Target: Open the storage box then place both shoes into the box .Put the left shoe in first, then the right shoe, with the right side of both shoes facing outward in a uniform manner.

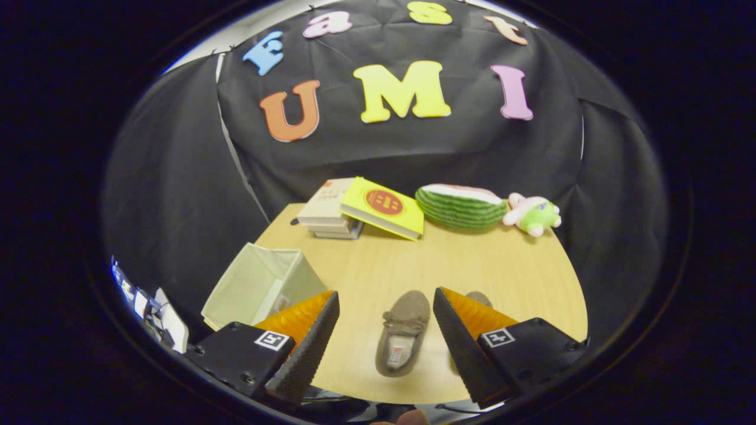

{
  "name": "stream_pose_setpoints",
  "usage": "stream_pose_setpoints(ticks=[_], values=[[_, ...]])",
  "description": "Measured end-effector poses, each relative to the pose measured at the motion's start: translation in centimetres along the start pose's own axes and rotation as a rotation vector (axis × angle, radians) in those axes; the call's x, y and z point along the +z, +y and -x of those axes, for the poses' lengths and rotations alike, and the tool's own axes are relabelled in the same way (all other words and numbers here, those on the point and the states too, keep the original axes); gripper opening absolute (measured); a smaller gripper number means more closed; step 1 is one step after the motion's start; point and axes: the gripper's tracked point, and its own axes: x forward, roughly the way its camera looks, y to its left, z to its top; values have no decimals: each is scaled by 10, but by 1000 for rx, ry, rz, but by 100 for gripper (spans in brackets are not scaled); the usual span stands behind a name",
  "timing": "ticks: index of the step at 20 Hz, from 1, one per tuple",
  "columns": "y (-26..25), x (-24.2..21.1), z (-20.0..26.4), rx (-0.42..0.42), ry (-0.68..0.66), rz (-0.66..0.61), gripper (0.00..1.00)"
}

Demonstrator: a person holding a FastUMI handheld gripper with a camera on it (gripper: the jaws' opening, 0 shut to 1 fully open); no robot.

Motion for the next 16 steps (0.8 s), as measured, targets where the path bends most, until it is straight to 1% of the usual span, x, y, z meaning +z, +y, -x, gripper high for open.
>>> stream_pose_setpoints(ticks=[4, 7, 9, 14, 15, 16], values=[[-27, -45, -38, 7, 171, -75, 100], [-33, -80, -56, 31, 305, -146, 100], [-37, -100, -68, 33, 389, -188, 100], [-40, -130, -88, 49, 548, -241, 100], [-41, -135, -90, 51, 577, -244, 99], [-43, -140, -93, 53, 593, -240, 96]])
